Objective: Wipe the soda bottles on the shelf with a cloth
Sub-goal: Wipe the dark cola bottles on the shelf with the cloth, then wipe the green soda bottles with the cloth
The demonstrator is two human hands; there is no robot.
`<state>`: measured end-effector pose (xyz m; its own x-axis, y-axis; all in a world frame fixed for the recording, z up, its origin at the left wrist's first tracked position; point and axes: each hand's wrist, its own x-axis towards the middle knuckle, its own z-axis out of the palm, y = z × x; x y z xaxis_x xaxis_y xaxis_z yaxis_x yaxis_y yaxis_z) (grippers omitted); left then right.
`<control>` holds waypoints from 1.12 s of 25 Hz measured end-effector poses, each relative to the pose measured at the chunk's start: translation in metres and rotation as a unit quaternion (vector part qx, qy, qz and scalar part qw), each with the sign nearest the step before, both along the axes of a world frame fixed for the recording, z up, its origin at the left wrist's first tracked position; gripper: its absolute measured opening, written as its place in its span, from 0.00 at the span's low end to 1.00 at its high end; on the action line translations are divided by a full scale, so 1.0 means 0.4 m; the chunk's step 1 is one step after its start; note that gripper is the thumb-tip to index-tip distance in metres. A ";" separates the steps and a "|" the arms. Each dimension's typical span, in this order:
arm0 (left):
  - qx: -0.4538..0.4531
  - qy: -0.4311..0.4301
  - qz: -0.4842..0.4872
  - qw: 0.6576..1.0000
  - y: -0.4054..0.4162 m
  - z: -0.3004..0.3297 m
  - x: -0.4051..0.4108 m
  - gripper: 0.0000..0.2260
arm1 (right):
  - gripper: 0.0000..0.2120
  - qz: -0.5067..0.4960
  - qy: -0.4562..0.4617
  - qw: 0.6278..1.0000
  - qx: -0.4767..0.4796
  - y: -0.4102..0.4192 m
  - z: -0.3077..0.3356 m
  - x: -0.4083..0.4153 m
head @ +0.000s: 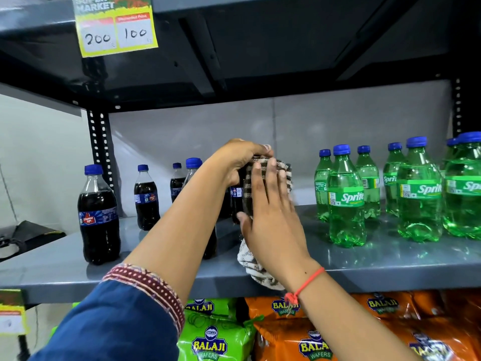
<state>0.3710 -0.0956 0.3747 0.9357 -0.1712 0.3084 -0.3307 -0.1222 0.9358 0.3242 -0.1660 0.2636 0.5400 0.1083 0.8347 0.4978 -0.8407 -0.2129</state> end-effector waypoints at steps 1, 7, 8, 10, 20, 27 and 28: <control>0.001 0.001 0.000 1.000 0.000 0.000 0.000 0.06 | 0.37 -0.001 0.006 1.000 -0.018 -0.001 -0.011 0.000; -0.001 -0.010 -0.004 1.000 -0.007 -0.002 0.004 0.06 | 0.32 -0.015 0.005 0.998 -0.056 -0.007 -0.044 0.002; 0.000 0.000 -0.004 1.000 -0.006 -0.001 0.004 0.06 | 0.32 -0.015 0.002 0.999 -0.050 -0.008 -0.030 0.007; 0.000 0.002 -0.002 1.000 -0.004 -0.001 0.005 0.06 | 0.34 -0.015 0.000 0.998 -0.053 -0.009 -0.025 0.008; 0.039 -0.019 0.029 0.999 -0.005 -0.002 0.005 0.06 | 0.21 -0.027 0.071 0.991 -0.114 -0.055 -0.072 -0.130; 0.065 -0.402 0.185 0.894 -0.102 0.024 -0.064 0.22 | 0.28 -0.130 -0.047 0.990 0.020 -0.237 -0.085 -0.184; 0.063 -0.411 0.139 0.899 -0.144 0.025 -0.072 0.23 | 0.28 -0.134 -0.058 0.988 0.044 -0.264 -0.081 -0.174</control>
